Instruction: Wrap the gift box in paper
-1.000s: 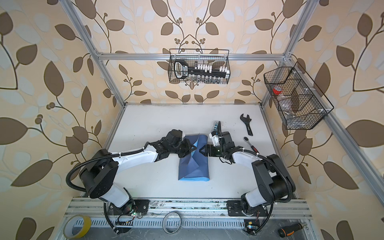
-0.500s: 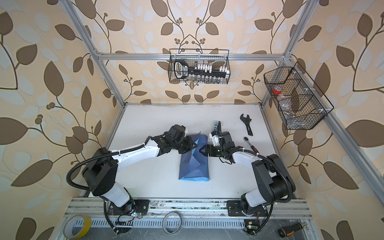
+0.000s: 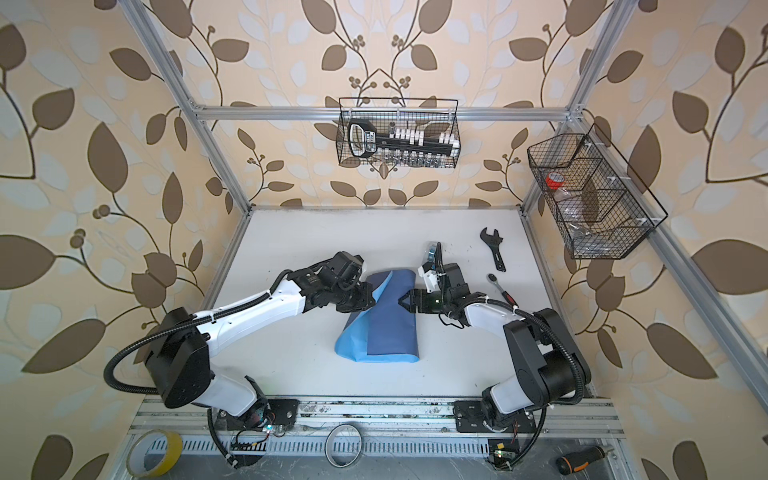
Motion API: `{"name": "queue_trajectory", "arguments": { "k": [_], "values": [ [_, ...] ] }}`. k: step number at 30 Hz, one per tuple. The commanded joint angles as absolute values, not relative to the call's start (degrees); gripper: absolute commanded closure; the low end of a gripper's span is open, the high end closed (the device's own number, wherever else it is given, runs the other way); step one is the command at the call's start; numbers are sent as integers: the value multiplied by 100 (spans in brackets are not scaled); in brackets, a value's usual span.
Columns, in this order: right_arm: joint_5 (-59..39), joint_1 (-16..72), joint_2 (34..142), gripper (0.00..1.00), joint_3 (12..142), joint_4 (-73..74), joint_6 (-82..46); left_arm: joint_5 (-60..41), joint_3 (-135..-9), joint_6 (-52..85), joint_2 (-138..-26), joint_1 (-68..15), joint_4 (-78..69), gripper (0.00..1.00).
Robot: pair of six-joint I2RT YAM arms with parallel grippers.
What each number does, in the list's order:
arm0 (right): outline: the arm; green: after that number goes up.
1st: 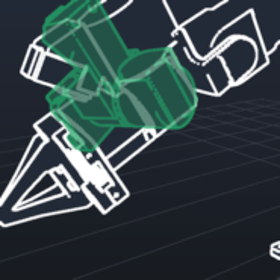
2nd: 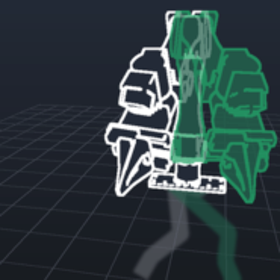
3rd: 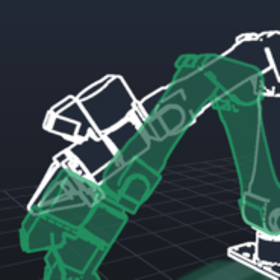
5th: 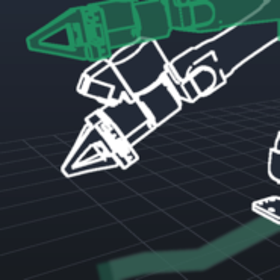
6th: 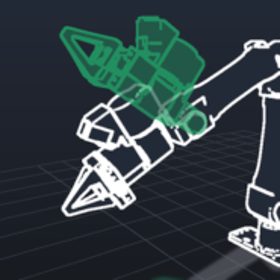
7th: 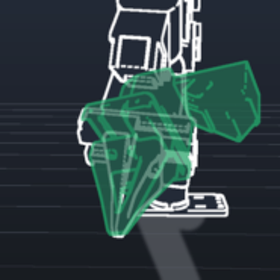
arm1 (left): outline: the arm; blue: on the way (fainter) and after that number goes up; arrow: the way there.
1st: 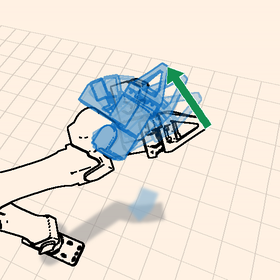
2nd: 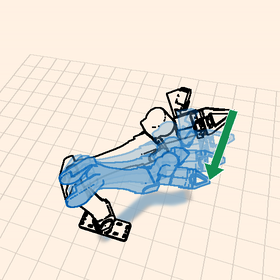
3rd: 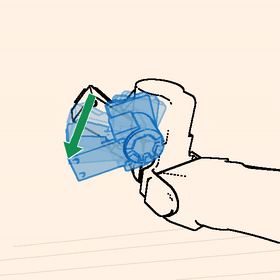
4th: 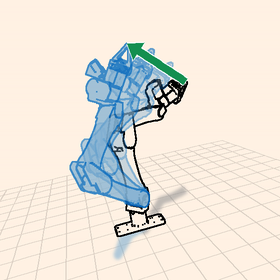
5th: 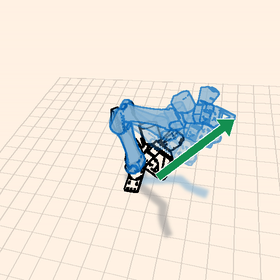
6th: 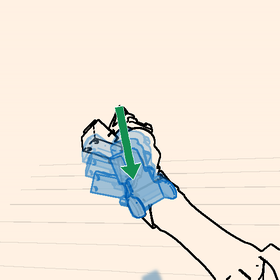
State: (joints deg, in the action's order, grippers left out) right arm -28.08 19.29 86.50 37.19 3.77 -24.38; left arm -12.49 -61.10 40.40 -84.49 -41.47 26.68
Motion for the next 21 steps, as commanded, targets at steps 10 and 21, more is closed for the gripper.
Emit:
{"name": "queue_trajectory", "arguments": {
  "k": [10,21],
  "values": [
    [-2475,2003,8965,17,3654,-110,-2294,-1530,-5247,3722,-7695,-3232,2753,94],
    [-2479,2011,8978,18,3660,-108,-2293,-2315,-4859,5059,-7162,-2846,1819,93]
  ]
}}
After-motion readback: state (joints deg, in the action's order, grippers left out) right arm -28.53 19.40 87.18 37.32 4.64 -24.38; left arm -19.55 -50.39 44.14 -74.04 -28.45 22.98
